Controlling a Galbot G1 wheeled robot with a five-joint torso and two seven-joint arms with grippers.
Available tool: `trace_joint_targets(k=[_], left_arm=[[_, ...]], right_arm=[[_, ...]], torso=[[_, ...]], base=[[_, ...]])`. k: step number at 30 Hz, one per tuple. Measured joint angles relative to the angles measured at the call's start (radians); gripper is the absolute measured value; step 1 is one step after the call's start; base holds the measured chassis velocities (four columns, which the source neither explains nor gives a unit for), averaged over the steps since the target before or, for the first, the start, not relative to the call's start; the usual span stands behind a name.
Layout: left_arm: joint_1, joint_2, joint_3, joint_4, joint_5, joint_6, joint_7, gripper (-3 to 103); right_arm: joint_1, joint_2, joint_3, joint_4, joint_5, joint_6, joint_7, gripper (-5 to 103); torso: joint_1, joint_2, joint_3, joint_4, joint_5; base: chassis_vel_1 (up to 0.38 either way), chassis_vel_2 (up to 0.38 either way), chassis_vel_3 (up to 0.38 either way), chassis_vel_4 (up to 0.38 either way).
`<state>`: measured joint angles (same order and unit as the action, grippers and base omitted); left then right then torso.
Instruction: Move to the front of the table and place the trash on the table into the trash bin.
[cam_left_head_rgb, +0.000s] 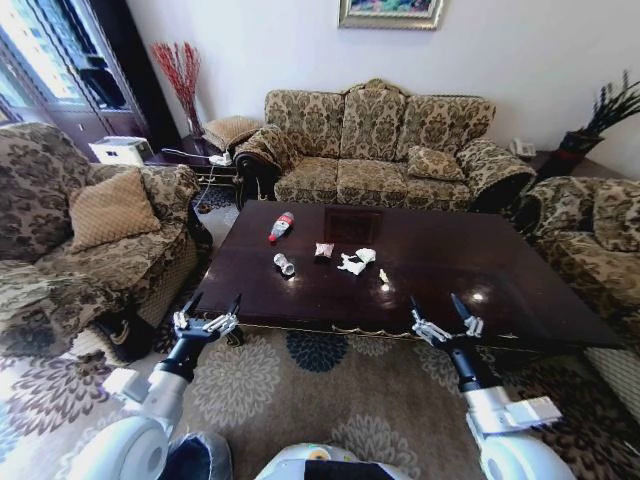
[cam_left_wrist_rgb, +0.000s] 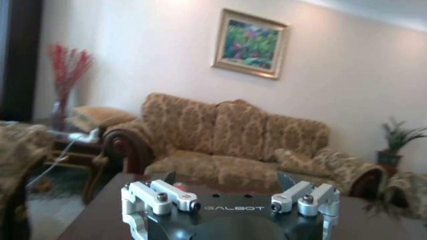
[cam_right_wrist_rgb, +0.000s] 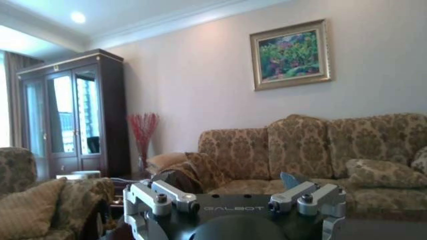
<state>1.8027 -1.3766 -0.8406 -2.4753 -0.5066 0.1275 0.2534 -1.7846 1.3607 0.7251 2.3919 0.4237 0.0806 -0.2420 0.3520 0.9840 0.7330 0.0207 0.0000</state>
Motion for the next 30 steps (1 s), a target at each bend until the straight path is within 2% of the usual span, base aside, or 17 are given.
trace_joint_targets(k=[5, 9, 10, 11, 12, 13, 14, 15, 16, 18, 19, 20, 21, 24, 26, 27, 30], left_arm=[[0.0, 0.0, 0.022, 0.0, -0.008, -0.062, 0.083, 100], [-0.009, 0.017, 0.017, 0.007, 0.01, -0.076, 0.103, 100], [-0.013, 0.023, 0.015, 0.006, 0.023, -0.082, 0.054, 100], [-0.017, 0.025, 0.016, 0.001, 0.034, -0.078, -0.033, 100], [-0.017, 0.025, 0.016, 0.001, 0.034, -0.078, -0.033, 100], [-0.023, 0.024, 0.017, -0.005, 0.037, -0.075, -0.118, 100], [-0.028, 0.024, 0.016, -0.008, 0.04, -0.08, -0.17, 100], [-0.028, 0.024, 0.016, -0.008, 0.04, -0.08, -0.17, 100], [-0.031, 0.022, 0.01, -0.008, 0.062, -0.106, -0.215, 100], [-0.04, 0.022, 0.008, -0.005, 0.086, -0.16, -0.274, 100], [-0.04, 0.022, 0.008, -0.005, 0.086, -0.16, -0.274, 100], [-0.055, 0.022, 0.017, 0.004, 0.074, -0.206, -0.307, 100], [-0.068, 0.024, 0.022, 0.011, 0.058, -0.224, -0.32, 100], [-0.086, 0.028, 0.023, 0.015, 0.032, -0.224, -0.311, 100], [-0.074, 0.037, 0.006, -0.013, 0.023, -0.134, -0.249, 100], [-0.074, 0.037, 0.006, -0.013, 0.023, -0.134, -0.249, 100], [-0.068, 0.041, -0.01, -0.024, 0.077, -0.029, -0.127, 100]], right_arm=[[0.01, 0.007, -0.005, 0.005, 0.018, 0.001, -0.081, 100], [0.02, 0.001, 0.007, 0.019, -0.012, 0.001, -0.112, 100], [0.021, 0.006, 0.003, 0.028, -0.037, -0.006, -0.071, 100], [0.02, 0.016, -0.008, 0.039, -0.076, -0.032, 0.019, 100], [0.02, 0.016, -0.008, 0.039, -0.076, -0.032, 0.019, 100], [0.02, 0.029, -0.02, 0.051, -0.117, -0.08, 0.14, 100], [0.021, 0.04, -0.027, 0.061, -0.136, -0.125, 0.233, 100], [0.021, 0.04, -0.027, 0.061, -0.136, -0.125, 0.233, 100], [0.021, 0.05, -0.03, 0.072, -0.143, -0.165, 0.314, 100], [0.014, 0.057, -0.029, 0.088, -0.139, -0.195, 0.377, 100], [0.014, 0.057, -0.029, 0.088, -0.139, -0.195, 0.377, 100], [0.003, 0.056, -0.027, 0.094, -0.136, -0.197, 0.386, 100], [-0.004, 0.054, -0.025, 0.095, -0.134, -0.19, 0.384, 100], [-0.013, 0.052, -0.017, 0.095, -0.13, -0.169, 0.369, 100], [-0.012, 0.058, -0.01, 0.094, -0.128, -0.151, 0.366, 100], [-0.012, 0.058, -0.01, 0.094, -0.128, -0.151, 0.366, 100], [-0.019, 0.077, -0.007, 0.089, -0.128, -0.134, 0.376, 100]], torso=[[0.0, 0.0, 0.0, 0.0, 0.0], [0.0, 0.0, 0.0, 0.0, -0.0001], [0.0, 0.0, 0.0, 0.0001, -0.0002], [0.0, 0.0, 0.0, 0.0, -0.0002], [0.0, 0.0, 0.0, 0.0, -0.0002], [0.0, 0.0, 0.0, -0.0001, -0.0001], [0.0, 0.0, 0.0, -0.0001, -0.0001], [0.0, 0.0, 0.0, -0.0001, -0.0001], [0.0, 0.0, 0.0, -0.0001, -0.0002], [0.0, 0.0, 0.0, 0.0001, 0.0001], [0.0, 0.0, 0.0, 0.0001, 0.0001], [0.0, 0.0, 0.0, 0.0001, -0.0001], [0.0, 0.0, 0.0, 0.0, -0.0002], [0.0, 0.0, 0.0, -0.0003, -0.0003], [0.0, 0.0, 0.0, 0.0001, 0.0], [0.0, 0.0, 0.0, 0.0001, 0.0], [0.0, 0.0, 0.0, -0.0001, 0.0]], base=[[0.0, 0.0, 0.0, 0.0], [0.0, 0.0, 0.0, 0.0], [0.0, 0.0, 0.0, 0.0], [0.0, 0.0, 0.0, 0.0], [0.0, 0.0, 0.0, 0.0], [0.0, 0.0, 0.0, 0.0], [0.0, 0.0, 0.0, 0.0], [0.0, 0.0, 0.0, 0.0], [0.0, 0.0, 0.0, 0.0], [0.0, 0.0, 0.0, 0.0], [0.0, 0.0, 0.0, 0.0], [0.0, 0.0, 0.0, 0.0], [0.0, 0.0, 0.0, 0.0], [0.0, 0.0, 0.0, 0.0], [0.0, 0.0, 0.0, 0.0], [0.0, 0.0, 0.0, 0.0], [0.0, 0.0, 0.0, 0.0]])
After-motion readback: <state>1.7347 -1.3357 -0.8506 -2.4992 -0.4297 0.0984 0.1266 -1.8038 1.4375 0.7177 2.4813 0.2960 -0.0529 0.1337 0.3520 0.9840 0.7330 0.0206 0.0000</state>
